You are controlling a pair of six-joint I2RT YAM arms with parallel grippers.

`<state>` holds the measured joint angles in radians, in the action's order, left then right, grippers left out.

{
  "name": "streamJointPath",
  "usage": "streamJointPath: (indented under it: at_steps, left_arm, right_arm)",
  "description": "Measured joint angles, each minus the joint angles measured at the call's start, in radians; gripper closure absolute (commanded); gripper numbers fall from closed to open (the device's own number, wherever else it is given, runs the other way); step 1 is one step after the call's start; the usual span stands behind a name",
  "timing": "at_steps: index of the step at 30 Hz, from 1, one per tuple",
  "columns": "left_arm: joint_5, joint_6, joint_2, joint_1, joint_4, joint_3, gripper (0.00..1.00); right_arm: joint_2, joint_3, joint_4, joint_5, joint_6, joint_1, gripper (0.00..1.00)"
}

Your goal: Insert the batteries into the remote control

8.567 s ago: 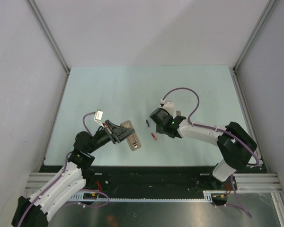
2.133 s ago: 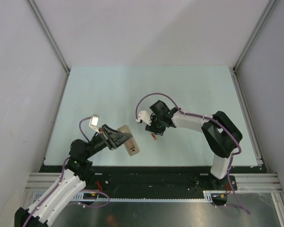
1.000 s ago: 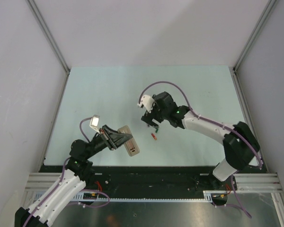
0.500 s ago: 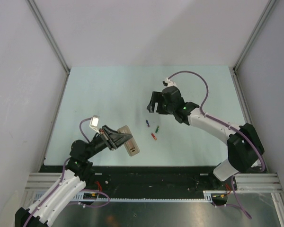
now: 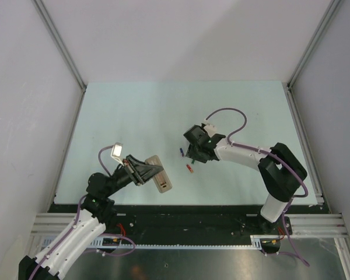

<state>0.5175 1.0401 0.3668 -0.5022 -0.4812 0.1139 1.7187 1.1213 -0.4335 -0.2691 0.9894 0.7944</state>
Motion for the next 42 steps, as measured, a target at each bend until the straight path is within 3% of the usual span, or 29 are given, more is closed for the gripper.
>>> streamJointPath:
  at_steps: [20, 27, 39, 42]
  left_arm:
    - [-0.002, 0.007, -0.014, -0.011, 0.014, -0.004, 1.0]
    - [-0.003, 0.007, -0.014, -0.015, 0.014, -0.004, 1.0]
    - [-0.013, 0.007, -0.024, -0.016, 0.021, -0.005, 1.0]
    - [-0.015, 0.007, -0.029, -0.017, 0.021, -0.011, 1.0]
  right_arm:
    - [0.084, -0.008, -0.036, -0.064, 0.135, 0.06, 0.57]
    - [0.09, -0.008, -0.021, -0.073, 0.145, 0.06, 0.67]
    - [0.126, 0.031, -0.039, -0.1, 0.164, 0.061, 0.71]
    - [0.132, 0.039, -0.05, -0.104, 0.165, 0.061, 0.8]
